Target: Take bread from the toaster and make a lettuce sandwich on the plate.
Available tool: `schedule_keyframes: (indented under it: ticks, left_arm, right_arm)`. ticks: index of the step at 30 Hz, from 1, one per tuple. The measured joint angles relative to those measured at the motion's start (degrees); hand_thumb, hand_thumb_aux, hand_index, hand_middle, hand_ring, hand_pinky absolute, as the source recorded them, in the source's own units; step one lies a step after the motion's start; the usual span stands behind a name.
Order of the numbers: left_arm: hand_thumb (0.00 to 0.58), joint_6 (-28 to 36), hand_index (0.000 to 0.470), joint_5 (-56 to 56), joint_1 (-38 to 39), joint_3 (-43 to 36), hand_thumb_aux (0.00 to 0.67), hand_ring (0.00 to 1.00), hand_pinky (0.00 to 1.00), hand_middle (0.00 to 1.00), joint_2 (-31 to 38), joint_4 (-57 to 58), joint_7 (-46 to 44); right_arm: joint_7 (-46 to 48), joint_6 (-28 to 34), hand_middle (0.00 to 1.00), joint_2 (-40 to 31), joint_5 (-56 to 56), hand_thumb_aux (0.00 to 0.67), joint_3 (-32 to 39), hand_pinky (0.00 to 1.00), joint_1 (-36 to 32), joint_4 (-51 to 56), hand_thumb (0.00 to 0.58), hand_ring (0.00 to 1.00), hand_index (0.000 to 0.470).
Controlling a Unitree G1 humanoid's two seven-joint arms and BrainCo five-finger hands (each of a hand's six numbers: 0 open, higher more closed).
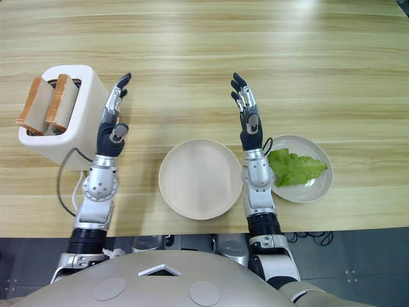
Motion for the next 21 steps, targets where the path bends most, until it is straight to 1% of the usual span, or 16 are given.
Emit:
schedule_keyframes:
  ticks: [2, 4, 11, 15, 21]
  left_arm:
    - [0.0, 3.8, 0.0, 4.4, 0.3, 3.6, 0.0, 0.0, 0.0, 0.0, 3.3, -6.5, -1.0]
    - [0.0, 7.1, 0.0, 6.1, 0.8, 6.7, 0.0, 0.0, 0.0, 0.0, 6.0, -9.3, -2.4]
    - [0.0, 14.5, 0.0, 6.9, 4.7, 21.8, 0.0, 0.0, 0.0, 0.0, 18.2, -9.9, -4.3]
    - [0.0, 17.1, 0.0, 7.7, 6.8, 24.9, 0.0, 0.0, 0.0, 0.0, 22.0, -4.5, -4.3]
    - [0.0, 20.7, 0.0, 8.1, 6.1, 25.3, 0.0, 0.0, 0.0, 0.0, 23.4, 7.4, -0.1]
  right_arm:
    - [0.0, 0.0, 0.0, 0.3, 0.0, 0.0, 0.0, 0.0, -0.5, 0.7, 0.0, 0.0, 0.0]
    - [0.0, -0.1, 0.0, 0.5, 0.0, 0.0, 0.1, 0.0, -0.6, 1.1, 0.0, 0.0, 0.0]
    - [-0.1, -0.4, 0.0, 1.3, -0.1, 0.0, 0.2, 0.0, -0.8, 1.8, 0.0, 0.0, 0.0]
    - [-0.1, -0.4, 0.0, 1.7, -0.2, 0.0, 0.5, 0.0, -1.7, 2.9, 0.0, 0.0, 0.0]
    - [0.0, -0.7, 0.0, 1.7, -0.2, 0.0, 0.5, 0.0, -2.4, 4.8, 0.0, 0.0, 0.0]
